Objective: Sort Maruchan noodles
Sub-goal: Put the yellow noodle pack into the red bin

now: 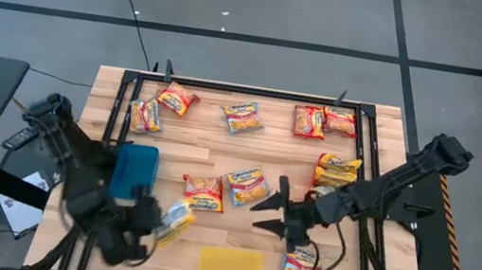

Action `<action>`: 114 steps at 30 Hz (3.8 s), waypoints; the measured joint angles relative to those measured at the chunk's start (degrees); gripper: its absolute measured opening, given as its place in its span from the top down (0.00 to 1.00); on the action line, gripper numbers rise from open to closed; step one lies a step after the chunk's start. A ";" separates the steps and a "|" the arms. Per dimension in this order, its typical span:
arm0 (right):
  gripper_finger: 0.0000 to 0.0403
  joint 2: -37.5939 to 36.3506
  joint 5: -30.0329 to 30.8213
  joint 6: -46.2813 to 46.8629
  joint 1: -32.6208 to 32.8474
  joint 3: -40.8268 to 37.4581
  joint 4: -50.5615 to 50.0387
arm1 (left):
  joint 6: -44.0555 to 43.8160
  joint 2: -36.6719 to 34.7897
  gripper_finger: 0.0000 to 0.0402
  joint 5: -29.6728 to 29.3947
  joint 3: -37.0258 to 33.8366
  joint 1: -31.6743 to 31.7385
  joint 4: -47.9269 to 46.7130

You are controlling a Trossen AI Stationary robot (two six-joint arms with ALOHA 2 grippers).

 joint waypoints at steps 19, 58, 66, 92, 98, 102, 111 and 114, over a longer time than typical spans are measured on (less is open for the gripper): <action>0.21 12.98 8.87 -10.67 -2.12 5.49 -1.59 | 43.82 8.22 1.00 21.12 -0.09 34.91 22.70; 0.98 -0.79 6.34 42.44 -5.82 5.43 -43.78 | 47.30 1.78 0.58 19.54 7.52 31.49 16.04; 0.99 -15.95 11.43 64.50 -3.47 5.42 -75.26 | 39.88 -2.91 0.58 8.15 7.51 23.85 9.42; 0.98 -33.42 8.39 71.59 -3.72 -0.85 -88.30 | 31.07 -3.13 0.59 2.55 7.43 18.04 4.75; 0.98 -34.81 18.17 66.48 -3.27 1.95 -88.13 | 31.07 -3.13 0.59 2.57 7.43 18.04 4.38; 0.98 -35.74 21.89 64.48 -3.99 2.21 -89.78 | 31.07 -3.13 0.59 2.51 7.43 18.06 4.36; 0.98 -34.28 16.10 63.49 -5.95 2.48 -88.38 | 29.16 -3.13 0.59 2.99 7.41 18.04 4.34; 0.98 -34.73 15.18 59.20 -4.67 4.77 -83.86 | 29.14 -3.13 0.59 3.05 7.41 18.04 4.34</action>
